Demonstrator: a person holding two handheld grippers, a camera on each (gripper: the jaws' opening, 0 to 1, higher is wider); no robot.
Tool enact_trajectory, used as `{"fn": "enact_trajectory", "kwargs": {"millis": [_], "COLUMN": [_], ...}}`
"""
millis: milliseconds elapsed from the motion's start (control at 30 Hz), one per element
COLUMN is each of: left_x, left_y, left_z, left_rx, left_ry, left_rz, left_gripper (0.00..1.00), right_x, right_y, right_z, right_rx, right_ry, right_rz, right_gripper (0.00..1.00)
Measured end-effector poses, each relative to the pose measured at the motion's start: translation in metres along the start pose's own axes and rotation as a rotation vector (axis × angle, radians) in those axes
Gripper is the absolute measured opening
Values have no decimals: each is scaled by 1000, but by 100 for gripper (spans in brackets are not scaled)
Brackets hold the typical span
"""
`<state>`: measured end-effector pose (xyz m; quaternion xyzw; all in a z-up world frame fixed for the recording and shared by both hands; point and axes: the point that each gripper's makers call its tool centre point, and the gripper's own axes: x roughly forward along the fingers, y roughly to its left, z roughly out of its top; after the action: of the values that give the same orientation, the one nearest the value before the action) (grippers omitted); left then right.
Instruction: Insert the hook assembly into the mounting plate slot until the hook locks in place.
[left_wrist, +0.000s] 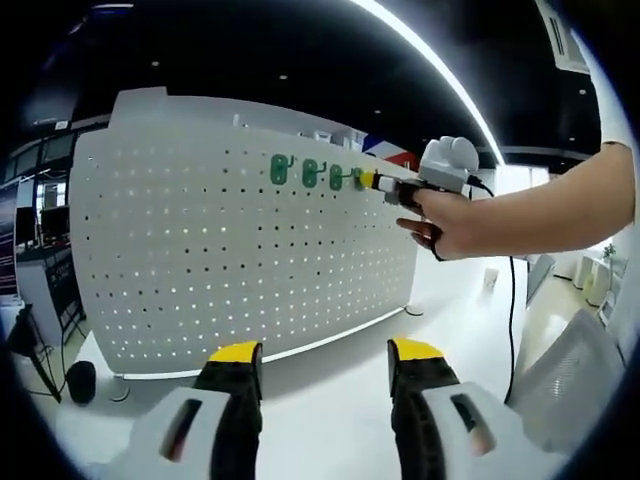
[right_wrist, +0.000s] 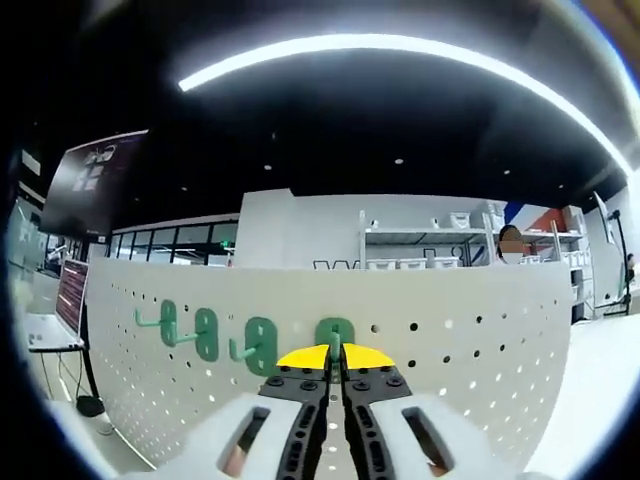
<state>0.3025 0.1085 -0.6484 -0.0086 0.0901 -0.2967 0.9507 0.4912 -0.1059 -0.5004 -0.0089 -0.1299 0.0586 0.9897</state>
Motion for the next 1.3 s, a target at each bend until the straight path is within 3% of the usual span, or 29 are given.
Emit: {"fn": "enact_trajectory", "kwargs": {"millis": [67, 133, 200, 433, 667, 800, 1033, 1133, 1300], "left_x": [-1, 0, -1, 1, 2, 2, 3, 3, 4], "left_y": [0, -1, -1, -2, -1, -2, -2, 0, 1], "left_z": [-1, -3, -3, -3, -1, 0, 0, 1, 3], "left_rx": [-4, -4, -4, -3, -5, -4, 3, 2, -4], "left_ry": [3, 6, 7, 7, 5, 3, 3, 3, -7], "left_rz": [1, -1, -2, -7, -5, -7, -8, -5, 2], "left_gripper": [52, 51, 51, 51, 52, 52, 53, 53, 53], "right_x": [3, 2, 2, -1, -6, -8, -9, -14, -23], "right_y": [0, 0, 0, 3, 5, 5, 5, 9, 16], "right_z": [-1, -2, 0, -4, -12, -10, -10, -13, -15], "right_rx": [0, 77, 33, 39, 98, 111, 99, 75, 132], "right_ry": [17, 25, 31, 52, 88, 77, 82, 96, 89], "right_rz": [3, 15, 18, 44, 64, 78, 86, 127, 230], "right_gripper": [1, 2, 2, 9, 32, 38, 37, 37, 45]}}
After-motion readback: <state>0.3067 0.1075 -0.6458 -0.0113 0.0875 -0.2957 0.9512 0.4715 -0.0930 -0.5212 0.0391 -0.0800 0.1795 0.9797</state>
